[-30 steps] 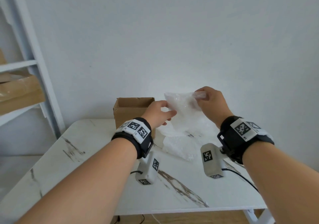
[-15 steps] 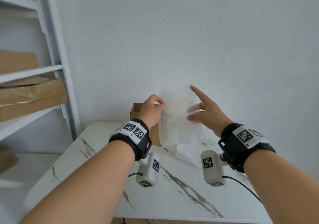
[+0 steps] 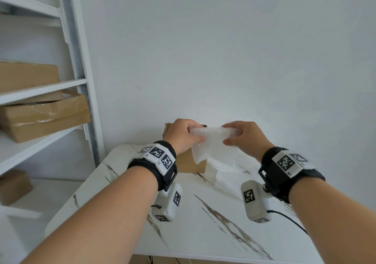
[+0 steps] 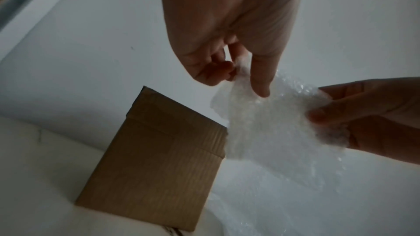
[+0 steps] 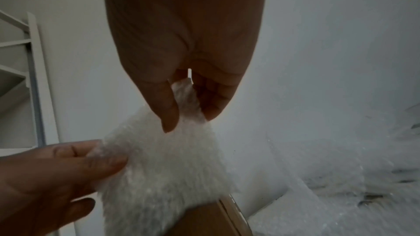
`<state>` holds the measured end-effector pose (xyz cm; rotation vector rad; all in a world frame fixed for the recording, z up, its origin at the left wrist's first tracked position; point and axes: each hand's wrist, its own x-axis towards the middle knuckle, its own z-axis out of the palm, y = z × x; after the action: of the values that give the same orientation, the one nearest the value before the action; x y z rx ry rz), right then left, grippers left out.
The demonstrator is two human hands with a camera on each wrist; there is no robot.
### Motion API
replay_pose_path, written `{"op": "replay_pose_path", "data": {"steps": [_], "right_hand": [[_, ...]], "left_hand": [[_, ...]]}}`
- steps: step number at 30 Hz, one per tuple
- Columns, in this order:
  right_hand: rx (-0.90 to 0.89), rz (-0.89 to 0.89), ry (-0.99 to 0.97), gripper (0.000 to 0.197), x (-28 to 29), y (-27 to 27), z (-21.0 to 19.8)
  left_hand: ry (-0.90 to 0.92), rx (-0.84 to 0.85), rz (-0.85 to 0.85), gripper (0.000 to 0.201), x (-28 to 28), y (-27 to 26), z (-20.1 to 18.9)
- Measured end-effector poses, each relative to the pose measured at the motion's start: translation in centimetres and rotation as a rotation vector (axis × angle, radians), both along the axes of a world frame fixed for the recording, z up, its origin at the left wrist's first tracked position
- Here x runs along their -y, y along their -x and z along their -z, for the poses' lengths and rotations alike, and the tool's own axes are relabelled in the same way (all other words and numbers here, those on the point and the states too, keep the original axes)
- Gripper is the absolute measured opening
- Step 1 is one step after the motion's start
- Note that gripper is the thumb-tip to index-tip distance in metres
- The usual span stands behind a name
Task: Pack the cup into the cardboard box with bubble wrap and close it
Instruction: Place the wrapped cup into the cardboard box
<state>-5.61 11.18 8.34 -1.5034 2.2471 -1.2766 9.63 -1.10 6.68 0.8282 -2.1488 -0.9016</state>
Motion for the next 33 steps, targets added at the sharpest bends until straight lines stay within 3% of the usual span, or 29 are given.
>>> {"op": "replay_pose_path", "data": {"steps": [2,7,10,14,16,19,21,28,31,33], "right_hand": [[-0.070,0.027,0.022,0.021,-0.1,-0.2,-0.3],[-0.119,0.004,0.036,0.015,0.2,-0.7,-0.5],[-0.109,0.012,0.092,0.015,0.5,-1.4,-0.5],[-0.217,0.015,0.144,0.016,0.7,-2.3,-0.1],[-0.281,0.021,0.134,0.015,0.9,-2.5,0.3],[-0.441,0.017,0.126,0.011,1.2,-2.5,0.6],[-0.520,-0.014,0.106,0.013,1.4,-2.4,0.9],[-0.613,-0.092,-0.037,0.031,2.0,-2.9,2.1],[-0.639,-0.026,0.006,0.022,2.7,-2.1,2.4],[-0.629,0.022,0.025,0.016,3.2,-1.7,2.6]], "left_hand": [[0.070,0.039,-0.051,0.015,0.3,-0.1,-0.1],[0.236,0.166,-0.043,0.019,-0.7,0.1,-0.6],[0.245,0.130,-0.161,0.024,-0.8,0.6,-0.8],[-0.044,0.022,-0.223,0.030,-0.6,0.8,-1.0],[-0.228,-0.065,-0.167,0.018,-0.6,0.5,-1.2],[-0.590,-0.261,-0.041,0.016,-0.8,0.3,-1.3],[-0.735,-0.359,0.018,0.016,-0.9,0.1,-1.5],[-0.899,-0.464,0.075,0.030,-0.1,0.0,-1.0],[-0.952,-0.482,0.117,0.027,0.4,0.3,-0.6],[-0.902,-0.400,0.111,0.024,1.0,0.6,-0.6]]}}
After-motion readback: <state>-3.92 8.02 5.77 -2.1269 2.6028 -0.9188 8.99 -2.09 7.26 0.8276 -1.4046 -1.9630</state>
